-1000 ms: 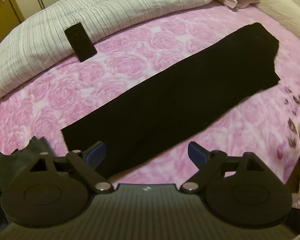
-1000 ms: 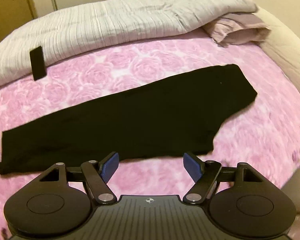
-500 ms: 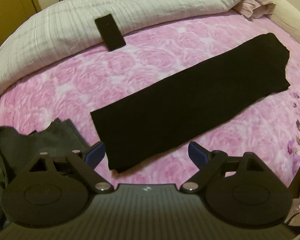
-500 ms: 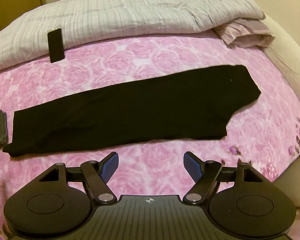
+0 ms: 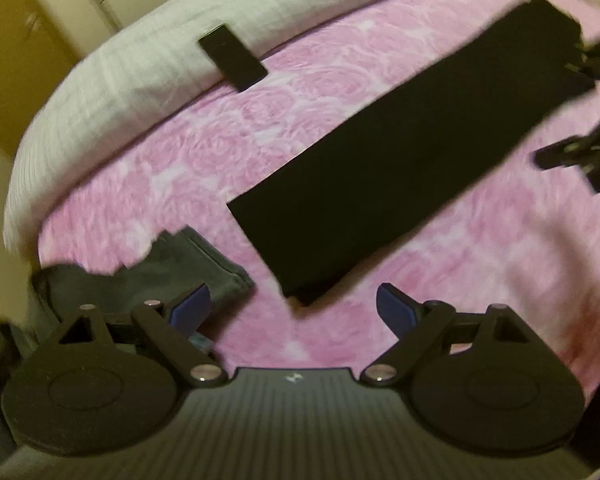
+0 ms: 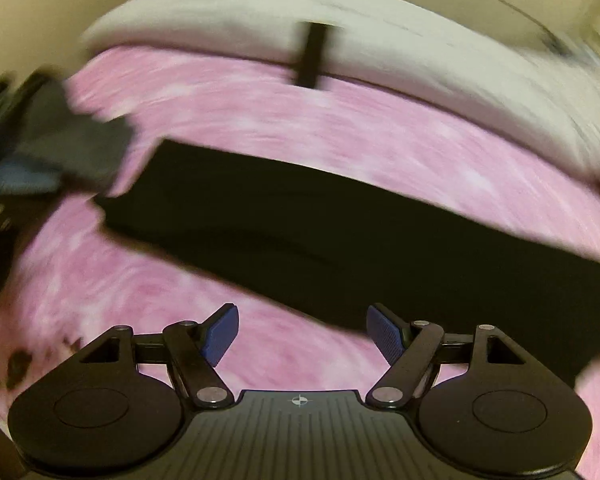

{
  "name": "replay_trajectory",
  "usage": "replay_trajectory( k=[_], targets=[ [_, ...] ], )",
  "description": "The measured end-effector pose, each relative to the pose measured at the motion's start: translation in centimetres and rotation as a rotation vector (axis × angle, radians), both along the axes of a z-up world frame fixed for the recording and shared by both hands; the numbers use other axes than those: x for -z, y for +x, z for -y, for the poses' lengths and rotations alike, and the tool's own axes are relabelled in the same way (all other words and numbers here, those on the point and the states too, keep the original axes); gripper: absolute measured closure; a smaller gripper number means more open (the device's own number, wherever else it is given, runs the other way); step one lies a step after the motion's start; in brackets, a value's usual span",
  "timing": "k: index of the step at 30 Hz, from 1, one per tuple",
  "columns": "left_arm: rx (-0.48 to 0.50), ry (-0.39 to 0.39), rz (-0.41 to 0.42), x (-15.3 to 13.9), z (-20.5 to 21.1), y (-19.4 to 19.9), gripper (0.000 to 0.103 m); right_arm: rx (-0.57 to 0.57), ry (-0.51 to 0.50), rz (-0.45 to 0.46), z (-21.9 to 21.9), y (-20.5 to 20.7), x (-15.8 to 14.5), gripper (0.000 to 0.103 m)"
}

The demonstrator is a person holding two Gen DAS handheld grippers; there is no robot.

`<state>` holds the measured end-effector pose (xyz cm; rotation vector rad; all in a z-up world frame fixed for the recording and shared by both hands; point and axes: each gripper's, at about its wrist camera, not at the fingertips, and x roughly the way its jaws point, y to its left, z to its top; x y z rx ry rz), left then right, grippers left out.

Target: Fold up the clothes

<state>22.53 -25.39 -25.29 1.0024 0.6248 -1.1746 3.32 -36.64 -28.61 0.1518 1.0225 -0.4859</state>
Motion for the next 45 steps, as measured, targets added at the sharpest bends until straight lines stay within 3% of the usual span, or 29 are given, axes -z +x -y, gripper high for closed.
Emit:
replay_trajectory(
  k=[4,6,14,19,21,23,24,29,32,36,40,43,45],
  targets=[
    [0.097,0.005,0.063,1.4,-0.7,1.5,0.015,-0.188,-0.074,0.004,-4.3,4.9,4.5,0.043],
    [0.099,-0.007,0.059,2.2,-1.2,2.5,0.015,-0.264,-0.127,-0.011,-6.1,7.1,7.1,0.049],
    [0.041,-0.049,0.022,4.9,-3.3,5.9,0.015,-0.585,-0.417,-0.073,-11.1,14.2,16.5,0.049],
    [-0.007,-0.047,0.003,5.8,-4.7,7.5,0.015,-0.68,-0.512,-0.067,-11.3,16.3,18.7,0.05],
    [-0.022,-0.048,0.0,5.8,-5.0,7.9,0.015,-0.688,-0.512,-0.073,-11.1,17.0,18.7,0.069],
    [-0.032,-0.049,-0.002,5.7,-5.2,8.2,0.015,-0.68,-0.499,-0.08,-10.8,17.4,18.6,0.081],
    [-0.036,-0.05,-0.002,5.6,-5.2,8.3,0.015,-0.667,-0.477,-0.077,-10.5,17.4,18.3,0.088],
    [-0.035,-0.059,0.009,5.0,-4.3,8.0,0.015,-0.581,-0.404,0.034,-8.7,16.7,13.8,0.095],
    [-0.009,-0.073,0.007,4.7,-2.8,7.1,0.015,-0.485,-0.366,0.148,-6.3,15.4,9.6,0.096],
    [0.063,-0.079,0.005,5.0,1.1,3.8,0.015,-0.258,-0.288,0.349,-0.2,11.3,3.6,0.097],
    [0.15,-0.078,0.011,5.8,6.2,-1.5,0.015,0.029,-0.175,0.553,8.8,3.3,-1.0,0.097],
    [0.208,-0.08,0.012,6.4,10.6,-6.9,0.015,0.257,-0.1,0.645,16.1,-4.4,-1.2,0.097],
    [0.241,-0.076,0.0,7.0,13.4,-9.9,0.015,0.422,-0.046,0.659,20.4,-10.0,0.7,0.096]
  ],
)
